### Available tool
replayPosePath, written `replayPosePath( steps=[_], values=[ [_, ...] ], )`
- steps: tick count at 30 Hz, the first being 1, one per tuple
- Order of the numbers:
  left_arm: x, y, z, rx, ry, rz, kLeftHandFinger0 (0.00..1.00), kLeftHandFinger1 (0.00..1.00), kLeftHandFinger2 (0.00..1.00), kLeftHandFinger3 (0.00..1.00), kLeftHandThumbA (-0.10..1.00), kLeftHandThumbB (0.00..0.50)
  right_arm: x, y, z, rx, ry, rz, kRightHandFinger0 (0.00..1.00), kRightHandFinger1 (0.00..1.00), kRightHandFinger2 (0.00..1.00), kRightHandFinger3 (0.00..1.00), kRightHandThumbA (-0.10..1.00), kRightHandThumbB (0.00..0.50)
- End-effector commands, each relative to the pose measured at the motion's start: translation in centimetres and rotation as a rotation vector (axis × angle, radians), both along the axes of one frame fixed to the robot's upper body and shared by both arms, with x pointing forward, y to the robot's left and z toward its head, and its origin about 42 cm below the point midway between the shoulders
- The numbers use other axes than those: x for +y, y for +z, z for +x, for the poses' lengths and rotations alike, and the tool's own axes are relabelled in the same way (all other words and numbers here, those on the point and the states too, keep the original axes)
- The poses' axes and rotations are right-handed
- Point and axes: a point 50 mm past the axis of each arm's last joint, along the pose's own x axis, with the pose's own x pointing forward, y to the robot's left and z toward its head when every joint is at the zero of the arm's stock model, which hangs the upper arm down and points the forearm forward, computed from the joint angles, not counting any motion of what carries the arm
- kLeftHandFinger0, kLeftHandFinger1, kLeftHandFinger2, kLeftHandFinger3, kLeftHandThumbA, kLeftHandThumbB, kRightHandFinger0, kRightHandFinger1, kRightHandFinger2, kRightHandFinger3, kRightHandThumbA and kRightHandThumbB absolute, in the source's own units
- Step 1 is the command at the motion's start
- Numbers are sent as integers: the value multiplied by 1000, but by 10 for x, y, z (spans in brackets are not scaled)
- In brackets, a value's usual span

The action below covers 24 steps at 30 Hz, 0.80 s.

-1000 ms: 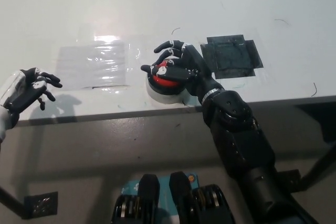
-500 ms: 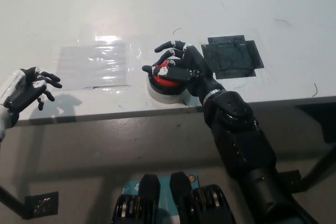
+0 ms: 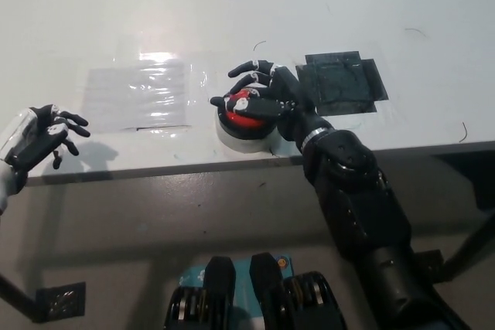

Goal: The robot uses its right hand to make a fist and press the red button kept in the middle of the desk

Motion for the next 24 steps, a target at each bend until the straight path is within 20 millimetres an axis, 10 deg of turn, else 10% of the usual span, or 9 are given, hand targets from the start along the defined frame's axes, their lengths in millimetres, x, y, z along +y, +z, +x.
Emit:
replayPosePath(
  steps=[1,13,24],
  values=[
    [5,14,-3,-42,12,23,178,317,445,583,506,0,-8,61,10,-81,4,37,0,0,302,413,1000,229],
    [10,6,-8,-33,8,21,196,329,470,603,495,0,-77,152,3,-304,-66,96,0,26,388,427,1000,211],
    [11,3,-11,-30,18,13,189,318,438,579,509,0,-144,148,-25,-340,-160,85,0,91,363,408,1000,184]
  ],
)
